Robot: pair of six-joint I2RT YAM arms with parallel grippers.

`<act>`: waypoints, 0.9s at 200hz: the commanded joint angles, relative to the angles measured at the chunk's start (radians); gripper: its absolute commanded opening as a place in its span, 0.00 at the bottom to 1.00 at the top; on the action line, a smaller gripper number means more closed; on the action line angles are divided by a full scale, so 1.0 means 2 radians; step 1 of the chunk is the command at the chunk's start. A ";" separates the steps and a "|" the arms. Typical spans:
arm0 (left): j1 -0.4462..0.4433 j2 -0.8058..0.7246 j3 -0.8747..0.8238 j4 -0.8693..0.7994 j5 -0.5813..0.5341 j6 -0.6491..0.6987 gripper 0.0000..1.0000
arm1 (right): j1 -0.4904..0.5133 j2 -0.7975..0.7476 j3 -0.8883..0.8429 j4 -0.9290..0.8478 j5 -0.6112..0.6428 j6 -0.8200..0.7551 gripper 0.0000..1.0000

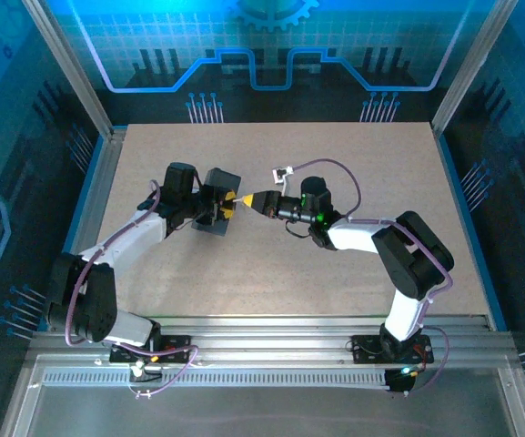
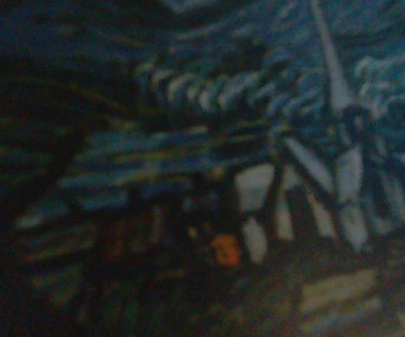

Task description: Unlock the padlock with the key

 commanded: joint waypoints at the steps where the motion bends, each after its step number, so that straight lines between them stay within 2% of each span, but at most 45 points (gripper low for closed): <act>1: -0.001 -0.024 -0.006 0.006 -0.004 -0.005 0.00 | 0.004 0.003 0.001 0.008 0.015 0.001 0.00; 45: -0.001 -0.028 -0.011 0.005 -0.011 -0.012 0.00 | -0.003 0.001 -0.020 0.017 0.020 0.009 0.00; 180: -0.001 -0.030 -0.010 0.008 -0.016 -0.015 0.00 | 0.010 0.016 -0.008 0.015 0.008 0.010 0.00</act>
